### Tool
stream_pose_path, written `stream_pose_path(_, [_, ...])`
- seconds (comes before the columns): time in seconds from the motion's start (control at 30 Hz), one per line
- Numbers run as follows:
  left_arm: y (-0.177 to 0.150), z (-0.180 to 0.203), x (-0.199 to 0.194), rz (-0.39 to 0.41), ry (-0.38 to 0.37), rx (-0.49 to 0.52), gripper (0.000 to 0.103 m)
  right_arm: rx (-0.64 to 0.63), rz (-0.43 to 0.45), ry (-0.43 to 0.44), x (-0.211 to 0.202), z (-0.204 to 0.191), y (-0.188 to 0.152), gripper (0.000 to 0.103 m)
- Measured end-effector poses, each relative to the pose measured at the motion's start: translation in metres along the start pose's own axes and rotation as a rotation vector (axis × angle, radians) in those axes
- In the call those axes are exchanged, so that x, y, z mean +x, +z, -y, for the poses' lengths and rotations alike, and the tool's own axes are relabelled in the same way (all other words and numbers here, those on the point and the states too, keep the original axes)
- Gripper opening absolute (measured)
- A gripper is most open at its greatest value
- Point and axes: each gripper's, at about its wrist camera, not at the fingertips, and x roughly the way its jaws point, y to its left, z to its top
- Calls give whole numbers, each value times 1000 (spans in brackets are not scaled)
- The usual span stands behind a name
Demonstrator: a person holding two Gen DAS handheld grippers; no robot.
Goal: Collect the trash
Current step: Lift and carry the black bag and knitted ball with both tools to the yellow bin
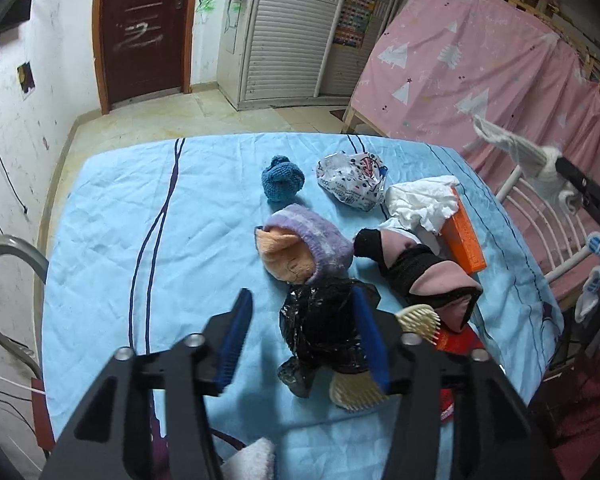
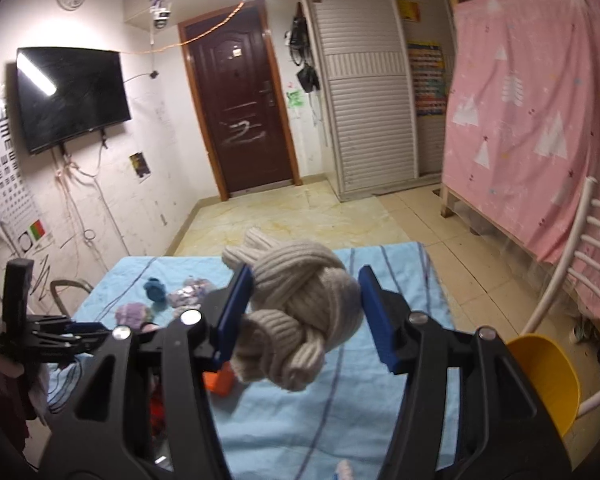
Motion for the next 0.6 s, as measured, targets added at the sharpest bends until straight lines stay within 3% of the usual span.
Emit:
stream_pose_path(0.17, [-7, -5, -5, 1, -19, -20, 50, 37, 4, -14, -3, 19, -5, 53])
stream_pose_path(0.23, [-12, -6, -6, -8, -47, -40, 15, 54, 7, -13, -3, 25, -6, 53])
stream_pose_path(0.33, [-16, -4, -6, -12, -50, -66, 1, 70, 13, -15, -6, 32, -7, 53])
stream_pose_path(0.6, [-6, 13, -31, 78, 14, -75, 0, 116, 45, -36, -21, 58, -12, 53])
